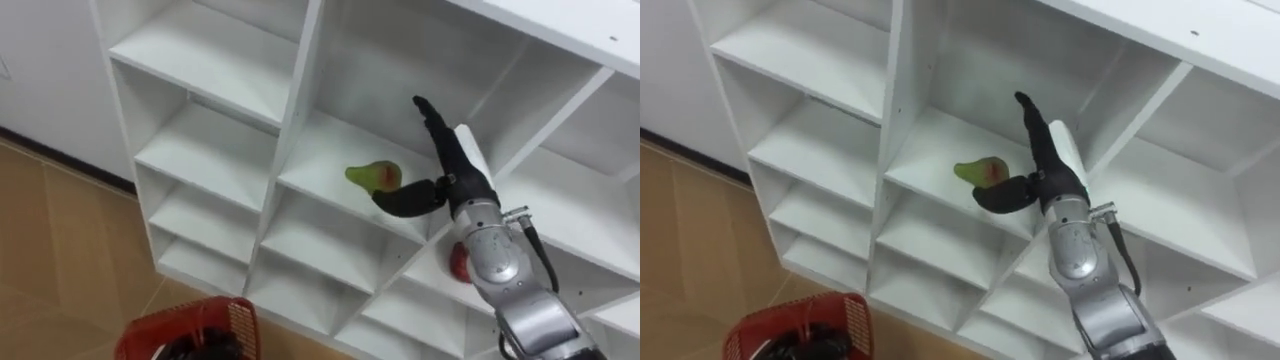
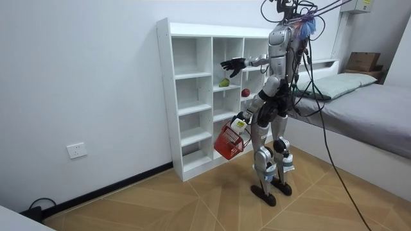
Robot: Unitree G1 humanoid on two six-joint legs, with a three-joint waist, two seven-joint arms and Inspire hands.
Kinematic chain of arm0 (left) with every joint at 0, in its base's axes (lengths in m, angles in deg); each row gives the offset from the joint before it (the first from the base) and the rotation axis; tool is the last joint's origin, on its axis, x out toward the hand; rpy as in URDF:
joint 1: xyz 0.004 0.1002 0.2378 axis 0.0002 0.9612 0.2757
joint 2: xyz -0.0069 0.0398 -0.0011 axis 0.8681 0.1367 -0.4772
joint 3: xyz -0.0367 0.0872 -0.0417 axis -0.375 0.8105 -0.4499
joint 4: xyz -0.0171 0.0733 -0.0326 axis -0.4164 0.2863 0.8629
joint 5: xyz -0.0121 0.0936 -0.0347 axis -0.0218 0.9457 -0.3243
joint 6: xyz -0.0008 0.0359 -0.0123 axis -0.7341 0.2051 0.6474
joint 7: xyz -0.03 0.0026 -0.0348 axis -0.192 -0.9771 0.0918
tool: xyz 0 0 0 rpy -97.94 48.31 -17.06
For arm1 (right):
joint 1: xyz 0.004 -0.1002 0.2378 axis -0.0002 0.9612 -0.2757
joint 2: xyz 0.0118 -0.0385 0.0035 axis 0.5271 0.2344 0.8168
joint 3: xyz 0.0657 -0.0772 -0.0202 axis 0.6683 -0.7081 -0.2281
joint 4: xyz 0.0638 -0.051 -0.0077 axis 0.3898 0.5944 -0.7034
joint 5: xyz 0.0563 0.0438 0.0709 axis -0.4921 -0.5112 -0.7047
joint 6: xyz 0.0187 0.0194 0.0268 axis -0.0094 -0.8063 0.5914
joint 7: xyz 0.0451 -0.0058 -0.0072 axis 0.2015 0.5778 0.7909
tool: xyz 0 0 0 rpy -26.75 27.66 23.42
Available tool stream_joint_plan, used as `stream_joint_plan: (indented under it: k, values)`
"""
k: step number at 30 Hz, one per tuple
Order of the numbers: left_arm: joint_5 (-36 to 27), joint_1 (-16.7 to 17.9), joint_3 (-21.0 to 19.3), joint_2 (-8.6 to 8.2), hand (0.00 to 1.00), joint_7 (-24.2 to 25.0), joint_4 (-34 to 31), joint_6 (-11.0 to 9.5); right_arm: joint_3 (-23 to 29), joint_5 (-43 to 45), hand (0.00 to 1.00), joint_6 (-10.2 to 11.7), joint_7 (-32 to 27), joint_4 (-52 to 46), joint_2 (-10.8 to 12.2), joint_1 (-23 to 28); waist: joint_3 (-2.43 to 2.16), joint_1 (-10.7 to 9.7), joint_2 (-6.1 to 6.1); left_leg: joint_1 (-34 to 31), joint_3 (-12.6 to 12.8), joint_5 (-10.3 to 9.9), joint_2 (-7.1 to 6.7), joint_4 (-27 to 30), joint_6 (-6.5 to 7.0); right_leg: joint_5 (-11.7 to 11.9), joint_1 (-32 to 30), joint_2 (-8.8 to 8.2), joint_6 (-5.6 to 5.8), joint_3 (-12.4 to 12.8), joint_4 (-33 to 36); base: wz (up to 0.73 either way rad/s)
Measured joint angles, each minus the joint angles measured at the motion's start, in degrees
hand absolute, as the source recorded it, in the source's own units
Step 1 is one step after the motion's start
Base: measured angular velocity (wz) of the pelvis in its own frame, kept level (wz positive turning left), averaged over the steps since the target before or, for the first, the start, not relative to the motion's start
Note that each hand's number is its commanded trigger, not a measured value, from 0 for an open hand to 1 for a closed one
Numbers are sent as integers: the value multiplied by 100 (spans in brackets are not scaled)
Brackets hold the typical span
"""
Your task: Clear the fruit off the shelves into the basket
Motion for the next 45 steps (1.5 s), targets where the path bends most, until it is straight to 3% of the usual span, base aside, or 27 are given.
stream_joint_plan:
  k: [3,10,23,34,45]
  values:
    - [67,15,0,43,100,1,5,84,8,-212,0,-103,-22,270,-2,-132,-2,22,-51,-47,-57,-1,-24,26,0,0,-12,0,0,-20,1,9]
    - [298,23,-5,86,100,51,6,92,142,-219,0,-108,-273,576,-4,-423,13,72,-106,-190,-134,-2,-55,144,2,0,-71,1,0,-60,2,8]
    - [504,147,-105,78,100,393,26,210,167,-409,0,-97,-394,1476,-3,-619,36,301,-80,-568,-223,-1,-92,293,1,-5,-340,-49,9,-459,11,3]
    - [499,176,-48,108,100,369,-23,197,110,-440,0,-70,-381,2144,5,-939,56,307,-47,-781,-285,2,-117,322,5,-9,-521,-57,16,-468,9,3]
    - [485,128,183,194,100,252,-34,182,-52,-645,0,346,-623,2419,11,-1014,71,306,-7,-846,-289,2,-120,320,6,-9,-587,-60,16,-471,21,0]
